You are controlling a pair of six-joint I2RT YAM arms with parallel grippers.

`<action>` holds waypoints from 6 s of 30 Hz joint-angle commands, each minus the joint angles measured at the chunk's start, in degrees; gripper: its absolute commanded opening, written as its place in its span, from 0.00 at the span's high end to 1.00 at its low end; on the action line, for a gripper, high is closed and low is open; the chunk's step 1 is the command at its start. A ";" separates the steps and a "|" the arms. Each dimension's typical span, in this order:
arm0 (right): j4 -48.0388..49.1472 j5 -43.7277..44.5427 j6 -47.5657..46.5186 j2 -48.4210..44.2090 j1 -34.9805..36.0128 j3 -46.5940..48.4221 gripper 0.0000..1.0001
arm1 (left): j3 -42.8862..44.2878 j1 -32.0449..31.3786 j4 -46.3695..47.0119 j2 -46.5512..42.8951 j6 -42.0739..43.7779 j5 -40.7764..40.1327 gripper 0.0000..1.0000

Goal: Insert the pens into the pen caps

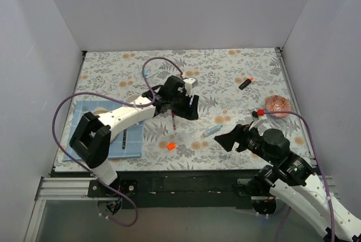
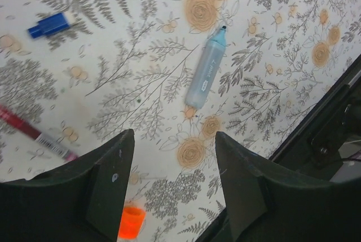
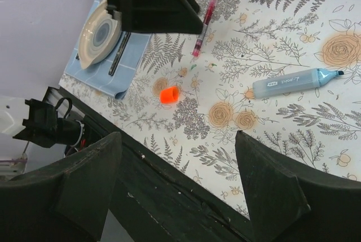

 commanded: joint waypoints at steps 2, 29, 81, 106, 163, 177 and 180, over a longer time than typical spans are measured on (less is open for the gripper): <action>-2.19 3.68 1.62 -5.69 -0.03 2.28 0.13 | 8.29 -6.02 1.10 6.82 6.61 -4.34 0.42; -8.97 15.54 -0.32 -19.23 -0.12 13.54 0.16 | 24.39 -16.93 0.31 31.52 14.79 -14.19 0.47; -0.36 6.40 5.74 -8.25 -0.03 -4.74 0.21 | 8.40 -14.20 4.17 7.80 -18.23 -16.73 1.00; 27.33 8.07 8.83 19.70 -0.12 -2.99 0.37 | -0.04 -14.20 11.11 -2.75 -35.22 -20.61 1.00; 11.95 6.67 -0.31 -4.46 -0.03 -5.27 0.99 | 33.41 22.09 -13.75 16.47 -8.42 -30.45 0.26; 14.59 7.99 -3.12 -6.50 -0.03 -5.54 0.99 | 43.81 30.27 -14.72 31.87 -6.39 -24.22 0.28; 14.23 8.42 -4.18 -5.70 -0.12 -4.22 0.99 | 44.86 30.53 -13.93 33.80 -6.13 -23.51 0.29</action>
